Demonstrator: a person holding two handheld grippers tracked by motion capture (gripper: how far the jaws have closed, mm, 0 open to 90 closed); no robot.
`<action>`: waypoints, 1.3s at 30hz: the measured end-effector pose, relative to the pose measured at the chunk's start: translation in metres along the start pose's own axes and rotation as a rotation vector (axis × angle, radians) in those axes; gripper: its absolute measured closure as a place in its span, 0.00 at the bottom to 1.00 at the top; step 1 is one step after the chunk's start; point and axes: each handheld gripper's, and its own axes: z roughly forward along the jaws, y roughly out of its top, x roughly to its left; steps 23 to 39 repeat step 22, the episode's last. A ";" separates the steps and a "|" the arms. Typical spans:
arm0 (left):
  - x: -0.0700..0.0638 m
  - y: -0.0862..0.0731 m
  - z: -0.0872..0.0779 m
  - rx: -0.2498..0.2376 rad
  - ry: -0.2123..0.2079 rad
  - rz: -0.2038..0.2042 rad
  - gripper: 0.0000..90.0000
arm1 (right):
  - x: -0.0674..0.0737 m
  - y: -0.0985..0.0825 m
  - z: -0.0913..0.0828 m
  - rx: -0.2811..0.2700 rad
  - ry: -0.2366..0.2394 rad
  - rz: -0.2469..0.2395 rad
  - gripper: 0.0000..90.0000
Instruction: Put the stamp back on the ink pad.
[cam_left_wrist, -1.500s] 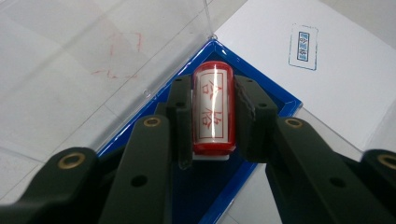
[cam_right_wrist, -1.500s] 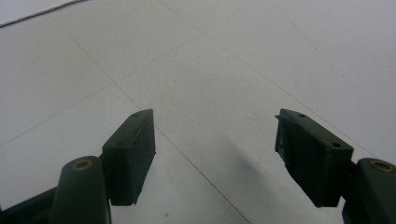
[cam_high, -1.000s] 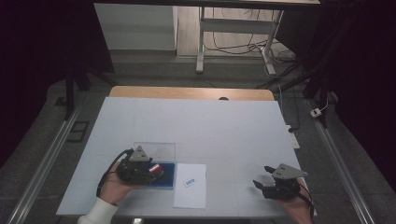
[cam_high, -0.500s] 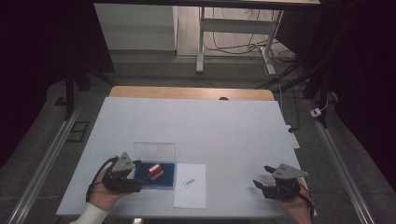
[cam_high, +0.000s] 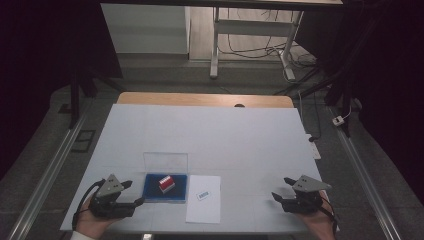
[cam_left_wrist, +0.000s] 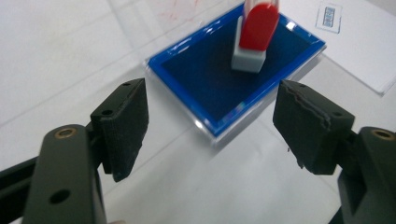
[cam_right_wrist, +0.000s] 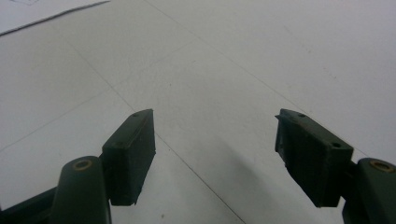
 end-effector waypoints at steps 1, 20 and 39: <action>0.000 -0.001 0.000 -0.001 0.002 -0.005 0.30 | 0.000 0.000 0.000 0.000 -0.002 0.001 0.31; 0.001 0.001 0.007 0.010 0.007 0.002 0.30 | 0.003 0.004 0.000 -0.028 0.019 0.008 0.31; 0.002 0.001 0.007 0.010 0.007 0.001 0.30 | 0.003 0.004 0.000 -0.029 0.019 0.008 0.31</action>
